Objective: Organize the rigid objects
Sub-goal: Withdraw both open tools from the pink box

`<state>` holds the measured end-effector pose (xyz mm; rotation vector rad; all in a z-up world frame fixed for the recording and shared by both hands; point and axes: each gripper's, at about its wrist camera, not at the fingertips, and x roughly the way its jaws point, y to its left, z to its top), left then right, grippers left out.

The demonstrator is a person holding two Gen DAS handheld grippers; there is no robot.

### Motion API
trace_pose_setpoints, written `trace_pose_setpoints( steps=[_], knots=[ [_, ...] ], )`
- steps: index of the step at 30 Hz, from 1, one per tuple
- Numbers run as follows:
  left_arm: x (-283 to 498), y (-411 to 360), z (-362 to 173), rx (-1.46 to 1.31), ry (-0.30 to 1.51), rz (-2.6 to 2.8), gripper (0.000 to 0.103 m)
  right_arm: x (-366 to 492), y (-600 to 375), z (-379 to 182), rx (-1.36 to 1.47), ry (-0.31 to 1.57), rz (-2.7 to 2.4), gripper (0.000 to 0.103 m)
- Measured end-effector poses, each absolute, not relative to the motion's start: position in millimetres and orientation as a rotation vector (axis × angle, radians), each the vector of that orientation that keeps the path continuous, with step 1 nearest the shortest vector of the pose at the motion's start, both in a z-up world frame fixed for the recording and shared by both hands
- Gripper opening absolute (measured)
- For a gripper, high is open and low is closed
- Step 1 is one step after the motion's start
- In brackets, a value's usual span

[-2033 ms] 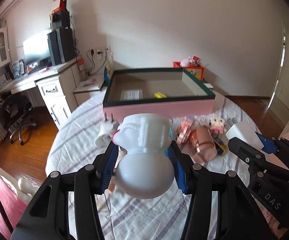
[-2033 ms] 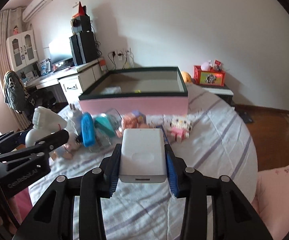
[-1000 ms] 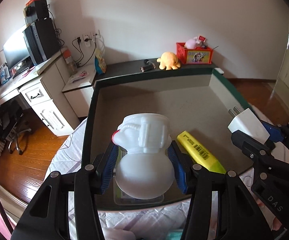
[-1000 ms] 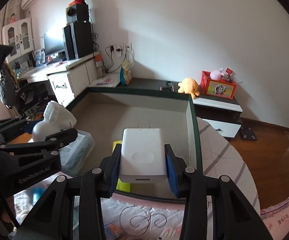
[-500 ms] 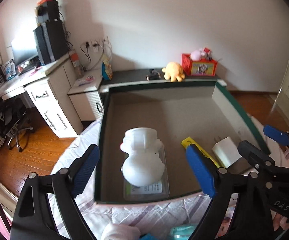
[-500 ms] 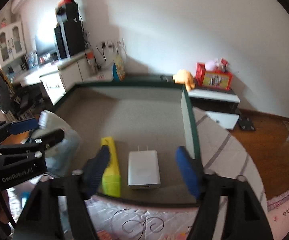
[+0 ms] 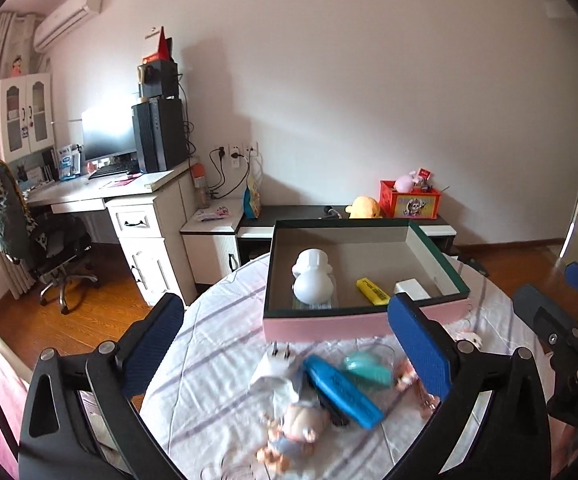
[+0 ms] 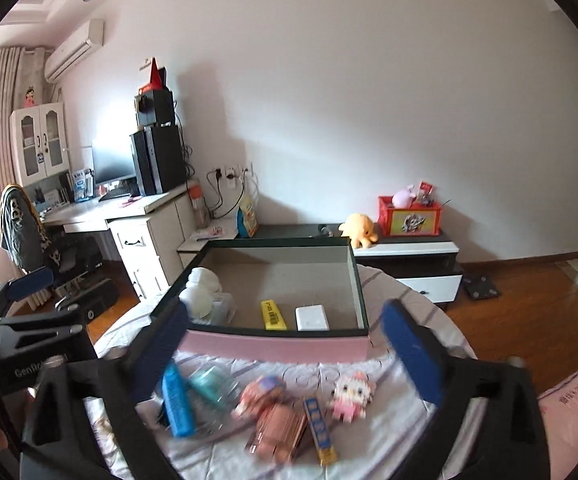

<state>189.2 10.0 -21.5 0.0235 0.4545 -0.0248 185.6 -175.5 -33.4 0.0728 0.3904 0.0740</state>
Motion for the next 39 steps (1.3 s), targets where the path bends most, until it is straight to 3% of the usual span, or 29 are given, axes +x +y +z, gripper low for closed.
trace_pose_setpoints(
  steps=[14,39],
  knots=[
    [80,9,-15,0.027,0.368,-0.008,0.103,74,-150,-24,0.022,0.307,0.076,0.103],
    [66,-6,-13,0.039,0.343,-0.066,0.103,41,-161,-21,0.016,0.266,0.009,0.103]
  ],
)
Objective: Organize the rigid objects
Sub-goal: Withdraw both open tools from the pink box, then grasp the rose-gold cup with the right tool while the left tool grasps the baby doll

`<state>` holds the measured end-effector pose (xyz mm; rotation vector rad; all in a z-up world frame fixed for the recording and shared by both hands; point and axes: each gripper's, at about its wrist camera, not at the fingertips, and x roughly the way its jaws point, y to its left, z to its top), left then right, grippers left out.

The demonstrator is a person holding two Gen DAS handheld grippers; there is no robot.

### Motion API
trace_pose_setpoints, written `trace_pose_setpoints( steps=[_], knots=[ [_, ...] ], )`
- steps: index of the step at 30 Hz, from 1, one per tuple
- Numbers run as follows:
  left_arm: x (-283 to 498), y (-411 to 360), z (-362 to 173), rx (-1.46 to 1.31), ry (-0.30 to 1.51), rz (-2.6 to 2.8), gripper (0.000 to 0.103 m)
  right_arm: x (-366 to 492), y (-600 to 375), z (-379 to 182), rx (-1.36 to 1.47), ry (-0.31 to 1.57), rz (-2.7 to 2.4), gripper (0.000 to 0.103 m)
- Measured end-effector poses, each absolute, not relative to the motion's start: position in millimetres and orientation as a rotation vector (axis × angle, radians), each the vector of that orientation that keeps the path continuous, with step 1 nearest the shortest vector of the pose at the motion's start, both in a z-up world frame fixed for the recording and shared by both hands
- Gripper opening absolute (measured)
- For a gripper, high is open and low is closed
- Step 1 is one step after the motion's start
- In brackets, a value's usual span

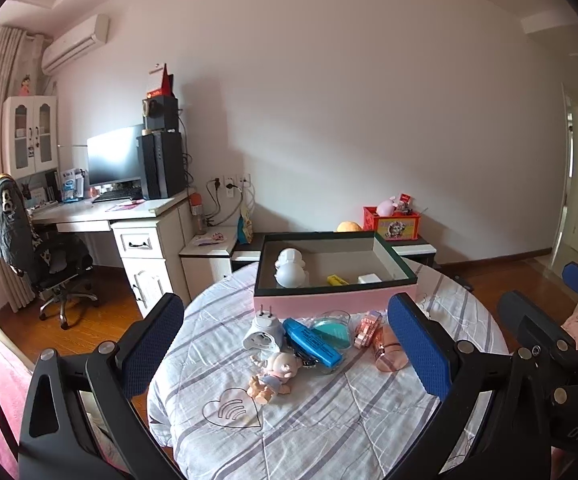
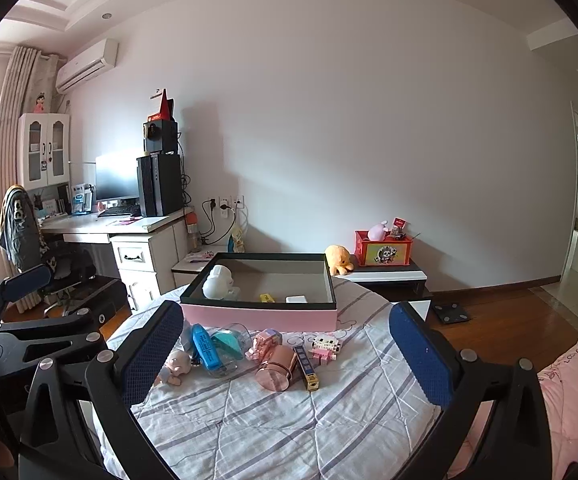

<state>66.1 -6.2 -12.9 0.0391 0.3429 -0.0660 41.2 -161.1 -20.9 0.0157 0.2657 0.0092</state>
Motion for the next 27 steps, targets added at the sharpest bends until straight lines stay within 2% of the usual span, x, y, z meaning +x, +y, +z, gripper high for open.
trace_pose_setpoints(
  steps=[6,17,27],
  knots=[
    [96,2,-44,0.028,0.459,-0.080,0.103,58,-168,-39,0.025,0.324,0.003,0.103],
    [161,29,-130,-0.011,0.742,-0.066,0.103,114,-190,-106,0.060,0.527,-0.020,0.103],
    [205,33,-175,-0.039,0.881,-0.057,0.102,155,-197,-147,0.075,0.649,-0.006,0.103]
  ],
)
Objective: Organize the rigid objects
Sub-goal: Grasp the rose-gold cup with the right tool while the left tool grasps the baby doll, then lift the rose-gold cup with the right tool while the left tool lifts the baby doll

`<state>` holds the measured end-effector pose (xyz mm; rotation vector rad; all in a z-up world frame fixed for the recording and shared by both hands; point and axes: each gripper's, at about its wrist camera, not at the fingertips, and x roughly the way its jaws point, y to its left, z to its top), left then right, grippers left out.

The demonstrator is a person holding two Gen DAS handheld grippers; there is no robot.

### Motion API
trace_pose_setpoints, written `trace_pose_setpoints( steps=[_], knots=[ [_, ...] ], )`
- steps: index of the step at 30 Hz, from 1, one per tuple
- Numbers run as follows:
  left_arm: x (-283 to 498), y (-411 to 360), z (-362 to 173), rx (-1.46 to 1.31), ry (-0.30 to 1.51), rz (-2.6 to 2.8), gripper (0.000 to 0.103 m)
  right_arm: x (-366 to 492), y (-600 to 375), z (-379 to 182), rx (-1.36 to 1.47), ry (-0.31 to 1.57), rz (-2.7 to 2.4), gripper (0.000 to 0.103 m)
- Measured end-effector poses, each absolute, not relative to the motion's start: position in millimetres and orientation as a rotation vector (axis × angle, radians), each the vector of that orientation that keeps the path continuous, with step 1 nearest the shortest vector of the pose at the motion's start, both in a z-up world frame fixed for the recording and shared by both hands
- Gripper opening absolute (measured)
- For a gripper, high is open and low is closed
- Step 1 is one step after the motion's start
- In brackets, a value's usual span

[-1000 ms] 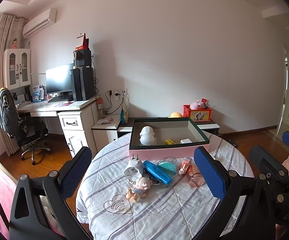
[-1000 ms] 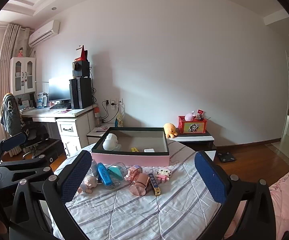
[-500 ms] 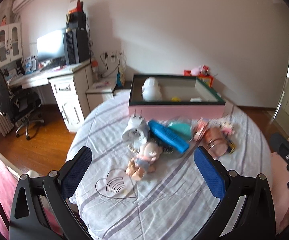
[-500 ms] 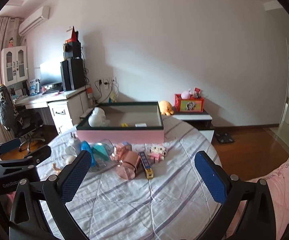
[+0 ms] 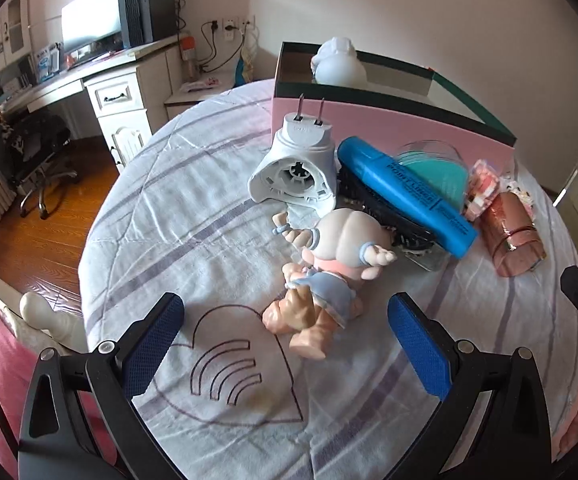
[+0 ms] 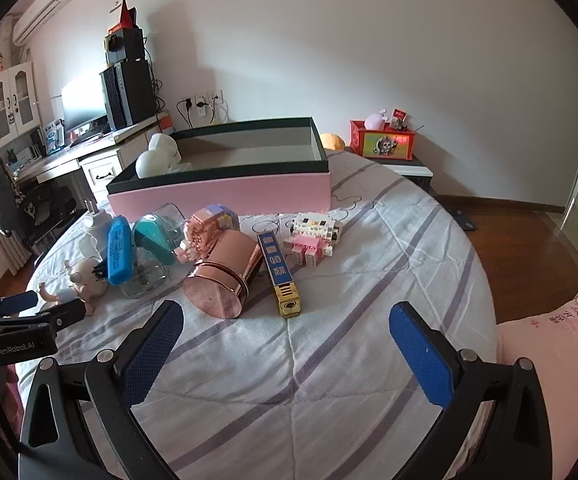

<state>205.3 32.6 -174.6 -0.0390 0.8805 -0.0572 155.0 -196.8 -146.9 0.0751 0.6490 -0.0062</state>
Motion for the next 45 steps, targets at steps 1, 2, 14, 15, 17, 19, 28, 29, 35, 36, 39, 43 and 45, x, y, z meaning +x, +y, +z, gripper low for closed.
trace_pose_setpoints(
  steps=[1,2,14,15,17,19,28,29,35,36,39,43,45],
  knots=[
    [208,32,-176,-0.039,0.881,-0.054,0.101,158,-198,-149,0.077,0.656,-0.005,0.103],
    [211,30,-177,-0.028,0.883,-0.050,0.099,161,-198,-150,0.079,0.665,-0.006,0.103],
    [206,20,-168,-0.006,0.824,-0.050,0.053,186,-198,-153,0.095,0.696,0.022,0.103],
    [205,20,-167,-0.004,0.821,-0.050,0.053,187,-194,-151,0.090,0.687,0.029,0.103],
    [200,21,-164,-0.001,0.807,-0.056,0.053,190,-185,-148,0.079,0.676,0.047,0.099],
    [196,22,-161,0.001,0.797,-0.058,0.053,198,-176,-146,0.082,0.678,0.082,0.073],
    [194,27,-151,-0.017,0.770,-0.065,0.053,232,-163,-168,0.107,0.805,0.105,0.056],
    [194,26,-148,-0.011,0.759,-0.067,0.048,234,-164,-169,0.110,0.805,0.110,0.054],
    [198,18,-135,0.009,0.735,-0.085,0.040,233,-168,-167,0.108,0.790,0.133,0.050],
    [199,18,-137,0.010,0.745,-0.089,0.040,231,-169,-166,0.109,0.785,0.135,0.049],
    [196,24,-144,-0.028,0.774,-0.116,0.040,222,-171,-163,0.098,0.780,0.146,0.049],
    [187,28,-152,-0.041,0.800,-0.146,0.041,207,-175,-158,0.120,0.755,0.179,0.049],
    [185,25,-159,-0.033,0.821,-0.147,0.041,203,-175,-155,0.123,0.749,0.194,0.049]
  ],
)
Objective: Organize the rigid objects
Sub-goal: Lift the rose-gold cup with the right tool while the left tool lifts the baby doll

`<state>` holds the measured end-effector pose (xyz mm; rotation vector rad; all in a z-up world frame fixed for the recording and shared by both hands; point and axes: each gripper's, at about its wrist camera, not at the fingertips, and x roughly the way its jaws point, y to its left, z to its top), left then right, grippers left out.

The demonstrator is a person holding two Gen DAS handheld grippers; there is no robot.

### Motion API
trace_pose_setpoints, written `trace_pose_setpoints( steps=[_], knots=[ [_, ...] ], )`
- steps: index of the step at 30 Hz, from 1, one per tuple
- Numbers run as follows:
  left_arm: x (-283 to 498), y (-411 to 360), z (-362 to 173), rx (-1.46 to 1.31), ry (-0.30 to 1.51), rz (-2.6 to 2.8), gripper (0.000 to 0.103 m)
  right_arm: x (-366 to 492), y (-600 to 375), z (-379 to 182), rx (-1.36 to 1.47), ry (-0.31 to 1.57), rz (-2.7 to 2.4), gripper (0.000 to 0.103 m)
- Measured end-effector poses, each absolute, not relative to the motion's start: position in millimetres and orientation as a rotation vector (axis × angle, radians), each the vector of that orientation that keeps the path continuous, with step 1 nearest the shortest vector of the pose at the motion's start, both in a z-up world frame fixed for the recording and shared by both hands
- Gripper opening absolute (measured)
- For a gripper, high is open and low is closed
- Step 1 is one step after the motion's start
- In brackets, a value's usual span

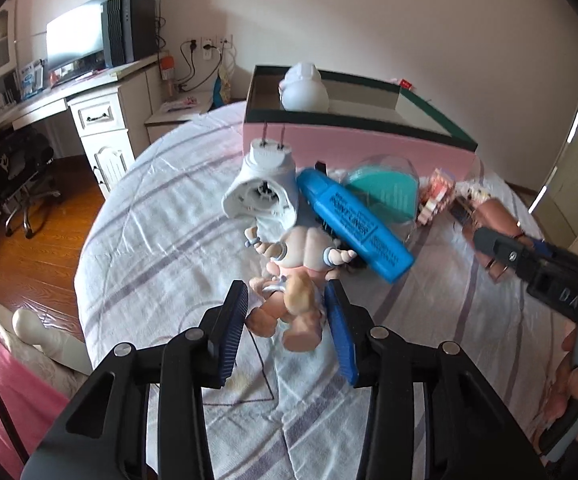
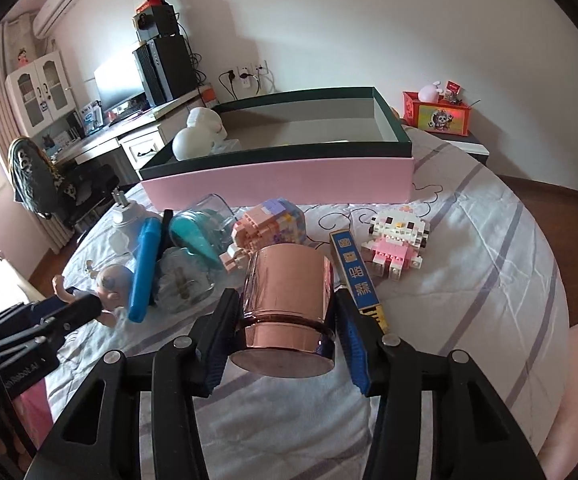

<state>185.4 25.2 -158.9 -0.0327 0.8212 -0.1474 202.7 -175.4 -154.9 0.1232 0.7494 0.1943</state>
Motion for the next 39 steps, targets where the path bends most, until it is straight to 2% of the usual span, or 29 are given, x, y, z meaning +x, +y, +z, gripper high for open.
trace_pose_setpoints(
  steps=[12,14,17,19,21,28,35,37,38,39],
  knots=[
    [188,15,-162,-0.027,0.798,-0.138,0.041,201,-182,-153,0.146,0.733,0.203,0.049],
    [184,16,-150,-0.034,0.760,-0.139,0.034,200,-182,-149,0.144,0.721,0.209,0.049],
    [185,15,-128,-0.042,0.719,-0.139,0.031,201,-182,-137,0.136,0.689,0.220,0.049],
    [189,13,-116,-0.046,0.693,-0.163,0.024,203,-181,-129,0.132,0.669,0.226,0.049],
    [194,13,-109,-0.055,0.688,-0.173,0.011,206,-181,-123,0.128,0.656,0.233,0.049],
    [195,18,-136,-0.044,0.780,-0.183,0.012,216,-184,-119,0.136,0.651,0.245,0.049],
    [174,13,-145,0.034,0.748,-0.187,0.013,215,-180,-130,0.147,0.683,0.259,0.049],
    [170,12,-151,0.044,0.763,-0.188,0.019,213,-178,-130,0.143,0.683,0.261,0.049],
    [168,11,-154,0.045,0.771,-0.186,0.031,211,-177,-129,0.139,0.682,0.262,0.049],
    [166,10,-158,0.044,0.783,-0.202,0.058,210,-177,-128,0.138,0.679,0.262,0.049]
  ],
)
